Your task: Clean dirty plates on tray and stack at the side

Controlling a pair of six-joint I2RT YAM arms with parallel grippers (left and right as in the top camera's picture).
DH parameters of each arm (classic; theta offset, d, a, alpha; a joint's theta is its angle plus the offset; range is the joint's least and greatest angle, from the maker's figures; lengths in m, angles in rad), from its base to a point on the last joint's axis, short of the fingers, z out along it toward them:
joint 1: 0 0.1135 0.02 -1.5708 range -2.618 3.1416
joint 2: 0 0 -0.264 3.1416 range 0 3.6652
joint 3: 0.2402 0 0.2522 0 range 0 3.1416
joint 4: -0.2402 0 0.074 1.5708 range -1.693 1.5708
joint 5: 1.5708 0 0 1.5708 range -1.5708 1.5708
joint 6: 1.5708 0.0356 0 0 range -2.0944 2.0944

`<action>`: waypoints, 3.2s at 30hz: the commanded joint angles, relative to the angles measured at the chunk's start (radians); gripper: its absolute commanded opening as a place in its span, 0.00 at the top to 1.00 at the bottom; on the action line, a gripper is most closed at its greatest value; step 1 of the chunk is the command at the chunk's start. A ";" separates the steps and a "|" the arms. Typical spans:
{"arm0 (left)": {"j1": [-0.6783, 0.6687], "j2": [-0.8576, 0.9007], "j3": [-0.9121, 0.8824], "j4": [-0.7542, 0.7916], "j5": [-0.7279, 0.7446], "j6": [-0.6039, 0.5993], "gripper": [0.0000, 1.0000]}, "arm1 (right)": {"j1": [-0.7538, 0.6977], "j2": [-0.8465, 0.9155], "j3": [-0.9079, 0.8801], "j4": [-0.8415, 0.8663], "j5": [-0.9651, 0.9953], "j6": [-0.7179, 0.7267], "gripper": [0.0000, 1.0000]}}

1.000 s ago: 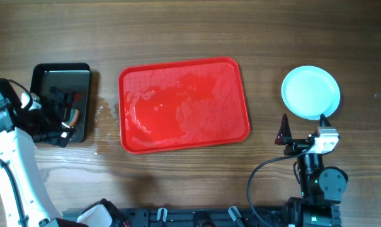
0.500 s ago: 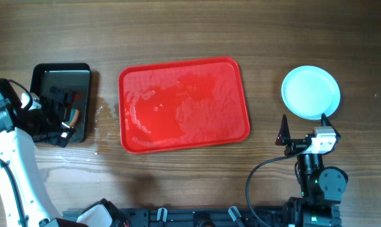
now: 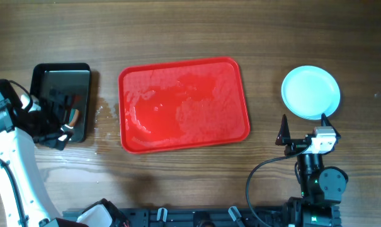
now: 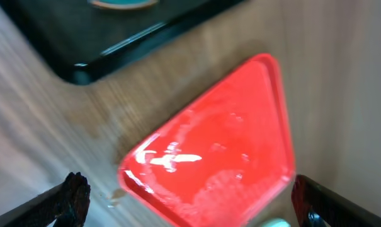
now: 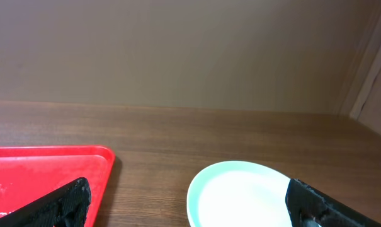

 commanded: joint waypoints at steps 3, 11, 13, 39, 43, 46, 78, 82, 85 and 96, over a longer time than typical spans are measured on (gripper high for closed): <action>-0.128 -0.151 -0.157 0.153 -0.131 0.165 0.00 | -0.005 -0.014 -0.001 0.003 0.014 -0.020 0.00; -0.373 -0.465 -0.579 0.686 -0.135 0.346 0.00 | -0.005 -0.014 -0.001 0.003 0.014 -0.020 0.00; -0.401 -0.549 -0.686 0.796 -0.135 0.346 0.00 | -0.005 -0.014 -0.001 0.003 0.014 -0.020 0.00; -0.593 -1.192 -1.145 1.135 -0.333 0.346 0.00 | -0.005 -0.014 -0.001 0.003 0.014 -0.020 0.00; -0.593 -1.228 -1.144 1.127 -0.333 0.359 0.00 | -0.005 -0.014 -0.001 0.002 0.014 -0.020 0.00; -0.593 -1.254 -1.144 1.089 -0.333 0.383 0.00 | -0.005 -0.014 -0.001 0.003 0.014 -0.020 0.00; -0.608 -1.306 -1.144 1.062 -0.299 0.573 0.00 | -0.005 -0.014 -0.001 0.003 0.014 -0.019 0.00; -0.608 -1.306 -1.144 1.062 -0.324 0.573 0.00 | -0.005 -0.014 -0.001 0.002 0.014 -0.020 0.00; -0.608 -1.306 -1.144 1.061 -0.329 0.573 0.00 | -0.005 -0.014 -0.001 0.003 0.014 -0.020 0.00; -0.608 -1.306 -1.144 1.062 -0.329 0.573 0.00 | -0.005 -0.014 -0.001 0.002 0.014 -0.020 0.00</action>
